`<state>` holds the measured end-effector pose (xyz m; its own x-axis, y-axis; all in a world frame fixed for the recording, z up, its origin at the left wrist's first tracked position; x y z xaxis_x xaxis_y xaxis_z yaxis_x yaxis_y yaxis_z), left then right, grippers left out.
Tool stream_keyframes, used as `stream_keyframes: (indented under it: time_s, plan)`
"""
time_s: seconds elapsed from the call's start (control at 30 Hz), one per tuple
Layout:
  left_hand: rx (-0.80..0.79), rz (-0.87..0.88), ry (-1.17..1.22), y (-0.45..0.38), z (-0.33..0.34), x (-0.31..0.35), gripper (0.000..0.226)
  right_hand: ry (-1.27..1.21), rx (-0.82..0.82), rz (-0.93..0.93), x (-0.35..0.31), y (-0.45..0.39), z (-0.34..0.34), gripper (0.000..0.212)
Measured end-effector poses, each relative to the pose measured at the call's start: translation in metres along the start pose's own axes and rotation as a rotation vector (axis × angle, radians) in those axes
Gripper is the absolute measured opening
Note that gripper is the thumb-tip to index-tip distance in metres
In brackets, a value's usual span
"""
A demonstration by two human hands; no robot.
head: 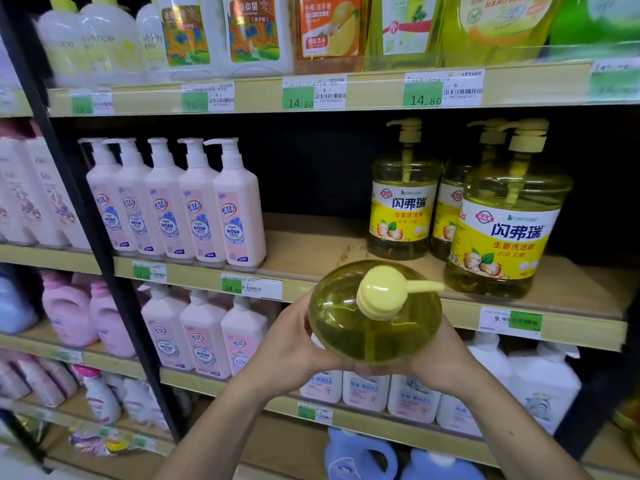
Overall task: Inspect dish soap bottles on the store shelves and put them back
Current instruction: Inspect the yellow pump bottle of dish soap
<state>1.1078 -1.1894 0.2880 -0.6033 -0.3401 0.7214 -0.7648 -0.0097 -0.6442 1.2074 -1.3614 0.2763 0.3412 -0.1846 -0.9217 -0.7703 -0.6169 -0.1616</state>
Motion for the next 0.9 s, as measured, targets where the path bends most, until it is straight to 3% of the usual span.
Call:
stream_keyframes:
  time_s: [0.17, 0.4, 0.6, 0.73, 0.9]
  plan:
    - [0.06, 0.104, -0.115, 0.01, 0.003, 0.012, 0.063, -0.034, 0.043, -0.062, -0.009, 0.009, 0.001, 0.051]
    - [0.026, 0.187, -0.269, 0.011, 0.005, 0.022, 0.08, 0.005, 0.032, -0.127, -0.004, 0.007, 0.001, 0.061]
    - [0.037, 0.138, -0.188, 0.012, 0.003, 0.009, 0.062, 0.116, 0.054, -0.101, -0.011, 0.009, 0.001, 0.076]
    - [0.004, 0.002, -0.093, 0.009, 0.001, -0.004, 0.084, 0.169, -0.045, 0.003, 0.0, 0.006, -0.003, 0.096]
    - [0.012, -0.094, 0.092, 0.008, 0.002, -0.015, 0.07, 0.05, -0.212, 0.063, -0.008, 0.008, 0.005, 0.095]
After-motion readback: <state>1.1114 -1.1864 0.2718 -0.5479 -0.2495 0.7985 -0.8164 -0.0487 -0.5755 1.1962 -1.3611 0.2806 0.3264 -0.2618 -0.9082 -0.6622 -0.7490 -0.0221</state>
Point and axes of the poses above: each hand's wrist, its own y-axis away from the middle knuckle, its own z-axis out of the palm, x = y × z, the point moved 6 cm from there along -y, towards the middle knuckle, and after that the axes turned 15 degrees about z, right-handed, at the moved point
